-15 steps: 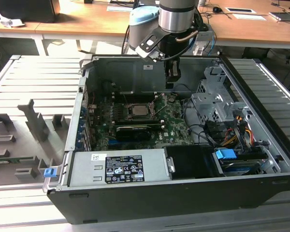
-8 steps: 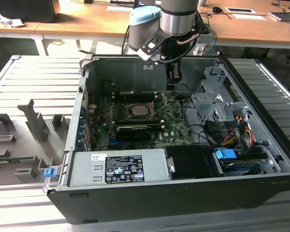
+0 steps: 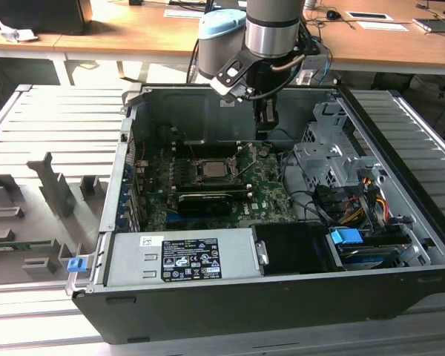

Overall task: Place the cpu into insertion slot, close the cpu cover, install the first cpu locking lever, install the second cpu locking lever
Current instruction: 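Close the cpu cover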

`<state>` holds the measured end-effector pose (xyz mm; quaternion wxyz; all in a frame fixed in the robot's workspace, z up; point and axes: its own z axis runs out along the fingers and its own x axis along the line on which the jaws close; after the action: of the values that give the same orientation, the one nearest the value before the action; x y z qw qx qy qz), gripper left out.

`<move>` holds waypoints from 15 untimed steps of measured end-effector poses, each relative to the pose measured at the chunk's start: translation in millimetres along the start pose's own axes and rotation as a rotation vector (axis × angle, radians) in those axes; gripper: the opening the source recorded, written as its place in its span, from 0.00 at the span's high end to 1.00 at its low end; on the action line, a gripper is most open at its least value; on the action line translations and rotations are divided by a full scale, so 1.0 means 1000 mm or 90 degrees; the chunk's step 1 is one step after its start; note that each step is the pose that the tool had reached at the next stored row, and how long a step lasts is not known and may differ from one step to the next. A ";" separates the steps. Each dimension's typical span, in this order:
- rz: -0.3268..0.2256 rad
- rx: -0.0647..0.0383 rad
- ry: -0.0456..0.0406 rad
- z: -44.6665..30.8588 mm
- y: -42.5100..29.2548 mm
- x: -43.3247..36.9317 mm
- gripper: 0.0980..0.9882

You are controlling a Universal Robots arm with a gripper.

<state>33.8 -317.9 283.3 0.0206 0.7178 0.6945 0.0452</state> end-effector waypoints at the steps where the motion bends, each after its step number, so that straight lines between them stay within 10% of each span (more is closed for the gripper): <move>1: 0.000 0.000 0.0000 0.0012 0.0005 -0.0003 0.99; 15: 0.000 0.000 0.0006 0.0068 0.0074 -0.0011 0.99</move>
<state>41.8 -319.1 277.1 0.0202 0.7179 0.6944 0.0455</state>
